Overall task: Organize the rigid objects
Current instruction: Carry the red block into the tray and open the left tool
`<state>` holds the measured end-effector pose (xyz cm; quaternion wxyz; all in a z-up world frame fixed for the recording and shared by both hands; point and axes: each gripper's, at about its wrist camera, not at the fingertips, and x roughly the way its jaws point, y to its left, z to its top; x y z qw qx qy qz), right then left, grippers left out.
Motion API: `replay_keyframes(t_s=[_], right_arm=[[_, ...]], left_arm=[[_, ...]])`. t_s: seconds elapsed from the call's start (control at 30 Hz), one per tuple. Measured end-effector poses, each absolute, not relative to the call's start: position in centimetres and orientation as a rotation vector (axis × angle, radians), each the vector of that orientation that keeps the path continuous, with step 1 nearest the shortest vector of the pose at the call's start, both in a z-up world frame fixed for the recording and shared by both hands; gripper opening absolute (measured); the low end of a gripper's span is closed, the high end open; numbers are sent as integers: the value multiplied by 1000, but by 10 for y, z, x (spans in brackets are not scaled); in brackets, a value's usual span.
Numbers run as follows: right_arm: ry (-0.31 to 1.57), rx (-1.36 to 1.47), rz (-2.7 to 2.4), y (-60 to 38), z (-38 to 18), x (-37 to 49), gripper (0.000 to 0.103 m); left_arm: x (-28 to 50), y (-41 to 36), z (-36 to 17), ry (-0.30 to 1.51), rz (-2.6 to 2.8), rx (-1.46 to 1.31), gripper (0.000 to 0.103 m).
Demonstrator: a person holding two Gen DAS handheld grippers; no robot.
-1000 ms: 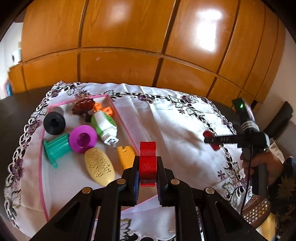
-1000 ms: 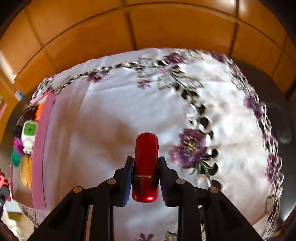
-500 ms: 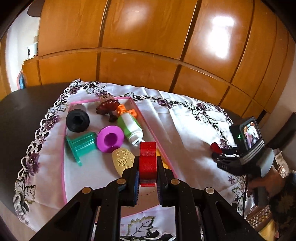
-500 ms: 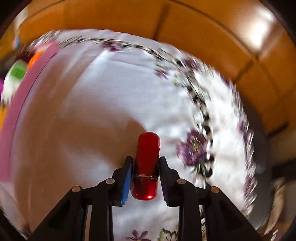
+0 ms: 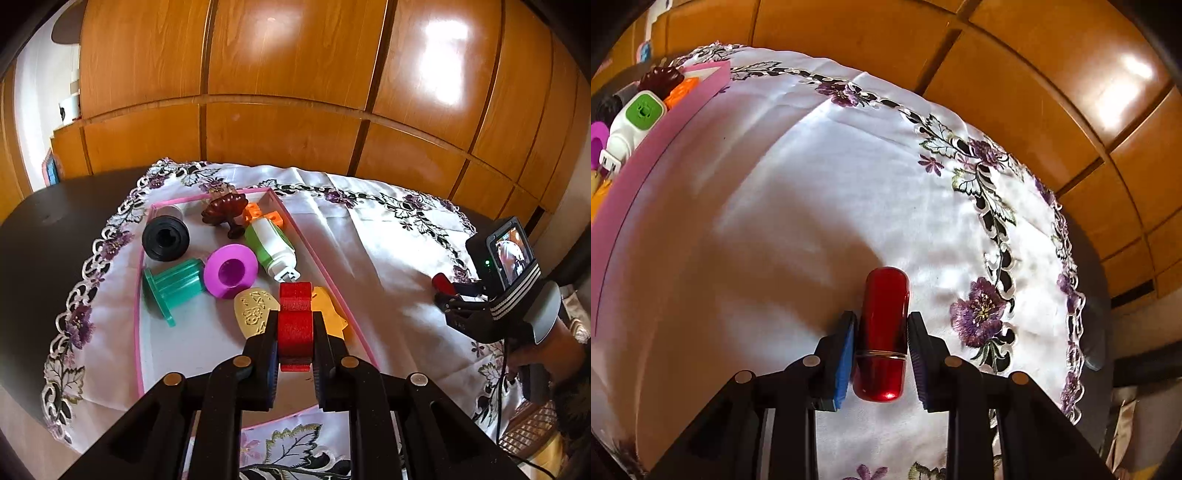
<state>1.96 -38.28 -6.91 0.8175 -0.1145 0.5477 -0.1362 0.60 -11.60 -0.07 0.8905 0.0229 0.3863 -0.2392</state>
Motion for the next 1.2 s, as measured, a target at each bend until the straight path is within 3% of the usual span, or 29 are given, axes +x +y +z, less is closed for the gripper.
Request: replay_keyframes(t_s=[0.5,1.2], right_arm=[[1207,62,-246,-415,-67,19,26],[1187,-32,-247,-404,-66,16,26]], left_arm=[[10,-86,-6,789,-381,76,15],[32,-44,-35,905,-371,-74,15]])
